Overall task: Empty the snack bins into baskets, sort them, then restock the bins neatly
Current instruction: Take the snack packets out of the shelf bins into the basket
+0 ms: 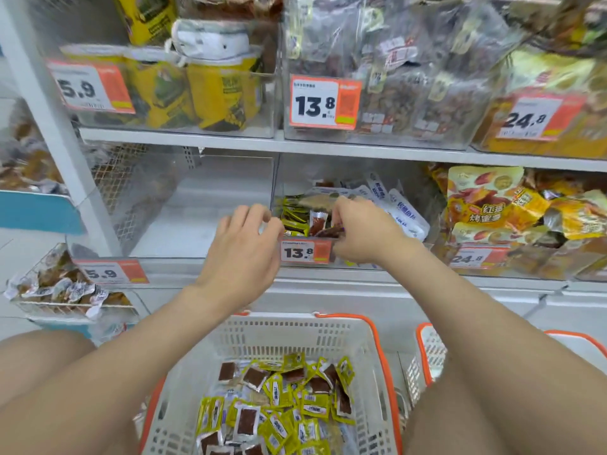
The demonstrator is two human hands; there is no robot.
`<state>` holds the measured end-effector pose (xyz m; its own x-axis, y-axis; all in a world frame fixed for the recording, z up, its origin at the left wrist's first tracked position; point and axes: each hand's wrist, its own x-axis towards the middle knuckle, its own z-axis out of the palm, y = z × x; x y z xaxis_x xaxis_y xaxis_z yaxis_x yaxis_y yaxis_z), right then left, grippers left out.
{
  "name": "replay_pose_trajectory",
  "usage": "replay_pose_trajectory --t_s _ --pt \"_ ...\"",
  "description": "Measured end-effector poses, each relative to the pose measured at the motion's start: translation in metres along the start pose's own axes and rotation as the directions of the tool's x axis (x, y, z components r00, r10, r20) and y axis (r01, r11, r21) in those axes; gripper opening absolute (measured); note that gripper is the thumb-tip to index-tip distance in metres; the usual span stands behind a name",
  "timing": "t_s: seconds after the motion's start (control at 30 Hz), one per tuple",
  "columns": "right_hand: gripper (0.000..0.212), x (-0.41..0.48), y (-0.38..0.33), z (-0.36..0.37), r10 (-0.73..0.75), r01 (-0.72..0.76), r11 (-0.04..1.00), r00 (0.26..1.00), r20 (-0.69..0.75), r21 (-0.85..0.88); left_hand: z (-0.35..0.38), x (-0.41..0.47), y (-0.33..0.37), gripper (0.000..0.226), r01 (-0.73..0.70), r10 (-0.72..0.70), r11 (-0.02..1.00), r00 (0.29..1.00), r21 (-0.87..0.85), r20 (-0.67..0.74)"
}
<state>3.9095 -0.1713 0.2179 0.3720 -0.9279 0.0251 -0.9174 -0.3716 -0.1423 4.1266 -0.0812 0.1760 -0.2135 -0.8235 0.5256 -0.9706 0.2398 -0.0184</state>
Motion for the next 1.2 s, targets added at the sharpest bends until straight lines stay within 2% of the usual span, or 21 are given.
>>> replay_pose_trajectory --t_s 0.07,0.13,0.17,0.23,0.3,0.37,0.43,0.53,0.7,0.77,0.93,1.03,1.1,1.13,1.2 --pt "0.023 0.007 0.012 0.002 0.031 -0.019 0.993 0.995 0.098 -0.117 0.010 0.003 -0.005 0.052 0.133 -0.135 0.991 0.986 0.028 0.096" --pt "0.014 0.010 0.021 0.014 0.021 -0.017 0.997 0.998 0.051 -0.076 0.022 0.004 -0.005 0.067 0.307 -0.301 0.952 0.936 -0.001 0.184" --pt "0.014 0.011 0.025 0.021 0.015 -0.015 1.000 1.000 -0.006 -0.026 0.028 0.005 -0.002 0.067 0.369 -0.357 0.930 0.906 -0.010 0.230" --pt "0.013 0.012 0.030 0.032 0.020 -0.012 0.998 0.993 -0.115 0.062 0.039 0.007 0.005 0.046 0.433 -0.403 0.900 0.872 -0.051 0.277" --pt "0.014 0.014 0.034 0.039 0.003 0.008 0.997 0.990 -0.141 0.072 0.046 0.010 0.008 0.028 0.502 -0.443 0.848 0.847 -0.168 0.295" --pt "0.013 0.014 0.039 0.046 -0.050 0.049 0.999 0.994 -0.093 -0.006 0.050 0.014 0.005 0.032 0.557 -0.479 0.791 0.821 -0.253 0.311" --pt "0.023 0.014 0.042 0.052 -0.058 0.058 0.998 0.996 -0.064 -0.006 0.051 0.015 0.001 0.038 0.571 -0.479 0.769 0.812 -0.287 0.333" --pt "0.022 0.015 0.043 0.053 -0.037 0.043 0.997 0.995 -0.095 0.064 0.048 0.012 -0.008 0.042 0.559 -0.447 0.763 0.819 -0.325 0.358" --pt "0.015 0.007 0.045 0.039 -0.065 0.078 0.996 0.973 -0.219 0.050 0.041 0.008 -0.020 0.048 0.524 -0.385 0.748 0.843 -0.407 0.376" --pt "0.015 -0.004 0.043 0.035 -0.078 0.087 0.995 0.980 -0.184 0.043 0.037 0.007 -0.019 0.049 0.502 -0.356 0.746 0.856 -0.437 0.374" --pt "0.018 -0.029 0.030 0.041 -0.098 0.094 0.991 0.995 -0.030 -0.098 0.030 0.004 -0.017 0.044 0.459 -0.278 0.781 0.863 -0.423 0.421" --pt "0.018 -0.034 0.033 0.038 -0.107 0.104 0.985 0.994 -0.013 -0.140 0.028 0.000 -0.010 0.055 0.422 -0.251 0.807 0.879 -0.414 0.405" --pt "0.019 -0.035 0.038 0.033 -0.114 0.119 0.984 0.993 0.043 -0.136 0.030 -0.005 -0.003 0.073 0.315 -0.220 0.874 0.936 -0.370 0.275" --pt "0.020 -0.035 0.040 0.030 -0.122 0.132 0.983 0.989 0.084 -0.127 0.029 -0.007 0.001 0.078 0.218 -0.170 0.937 0.967 -0.273 0.188" --pt "0.015 -0.035 0.044 0.021 -0.145 0.155 0.986 0.979 0.142 -0.057 0.023 -0.006 0.006 0.066 -0.011 0.019 0.997 0.995 -0.075 0.099"
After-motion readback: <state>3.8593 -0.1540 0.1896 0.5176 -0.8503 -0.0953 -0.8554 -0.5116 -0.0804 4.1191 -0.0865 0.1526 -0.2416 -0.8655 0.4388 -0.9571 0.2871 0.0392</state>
